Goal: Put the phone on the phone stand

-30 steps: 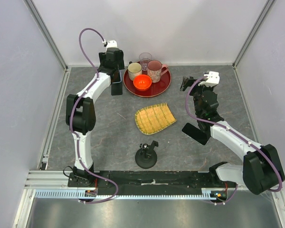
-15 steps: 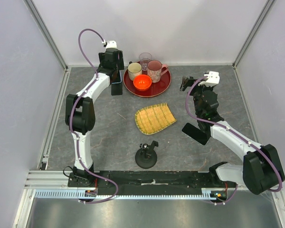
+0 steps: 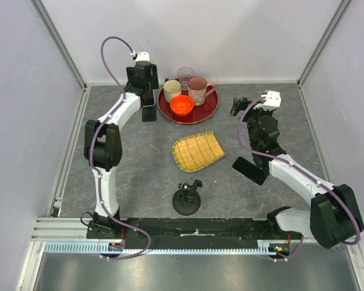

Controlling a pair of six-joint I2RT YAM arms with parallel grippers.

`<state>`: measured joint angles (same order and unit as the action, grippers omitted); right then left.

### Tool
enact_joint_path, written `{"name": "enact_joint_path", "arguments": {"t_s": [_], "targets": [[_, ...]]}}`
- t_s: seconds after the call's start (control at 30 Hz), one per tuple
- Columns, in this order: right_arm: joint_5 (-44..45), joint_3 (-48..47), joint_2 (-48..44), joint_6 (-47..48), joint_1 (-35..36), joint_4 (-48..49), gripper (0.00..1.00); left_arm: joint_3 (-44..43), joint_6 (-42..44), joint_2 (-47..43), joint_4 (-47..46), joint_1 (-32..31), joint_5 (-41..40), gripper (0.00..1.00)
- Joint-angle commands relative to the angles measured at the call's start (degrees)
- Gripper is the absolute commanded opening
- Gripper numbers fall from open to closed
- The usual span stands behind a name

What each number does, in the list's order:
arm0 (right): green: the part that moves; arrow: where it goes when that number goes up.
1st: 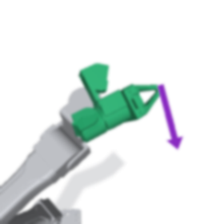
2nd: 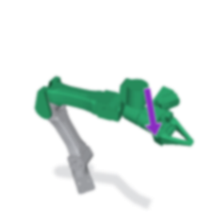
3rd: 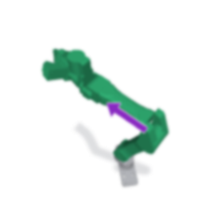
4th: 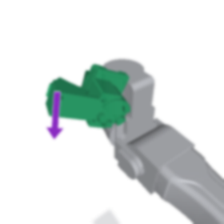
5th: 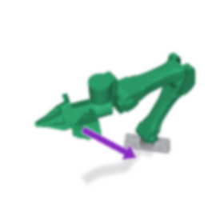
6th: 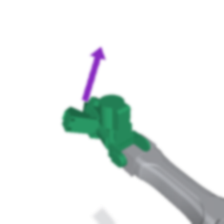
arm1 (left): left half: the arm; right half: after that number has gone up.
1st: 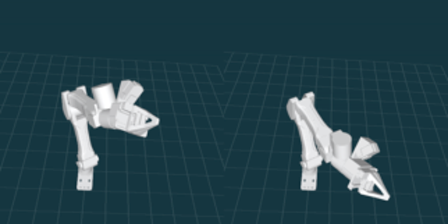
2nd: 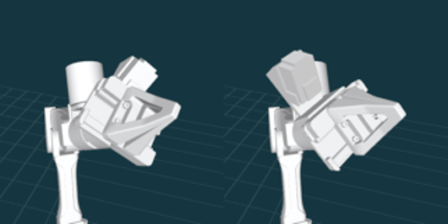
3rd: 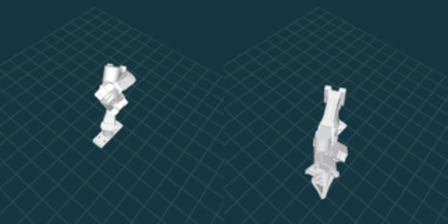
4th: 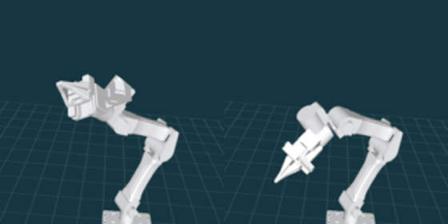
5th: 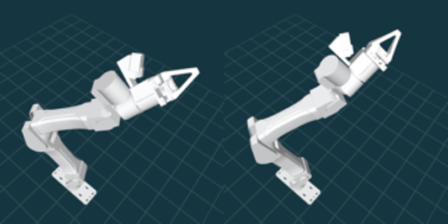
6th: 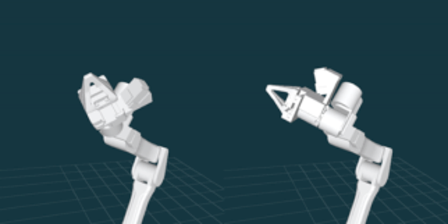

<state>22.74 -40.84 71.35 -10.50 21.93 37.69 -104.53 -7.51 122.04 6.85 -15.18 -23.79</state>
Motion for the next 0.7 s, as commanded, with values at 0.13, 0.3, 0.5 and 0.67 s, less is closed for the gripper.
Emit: {"name": "enact_joint_path", "arguments": {"t_s": [0.13, 0.3, 0.5, 0.67], "targets": [[-0.33, 0.06, 0.28, -0.66, -0.4, 3.18, 0.98, -3.31, 3.37, 2.94, 0.35, 0.24, 0.59, 0.55], [-0.33, 0.06, 0.37, -0.83, -0.57, 3.09, 0.98, -4.19, 5.4, 4.08, 0.44, 0.33, 0.33, 0.57], [-0.77, -0.03, 0.72, -1.1, -0.58, 3.18, 0.98, -4.1, 4.87, 4.61, 0.97, 0.5, 0.5, 0.63], [-0.94, -0.03, 0.81, -1.19, -0.66, 3.18, 0.98, -3.93, 2.85, 4.79, 2.2, 0.59, 0.76, 0.67]]}}
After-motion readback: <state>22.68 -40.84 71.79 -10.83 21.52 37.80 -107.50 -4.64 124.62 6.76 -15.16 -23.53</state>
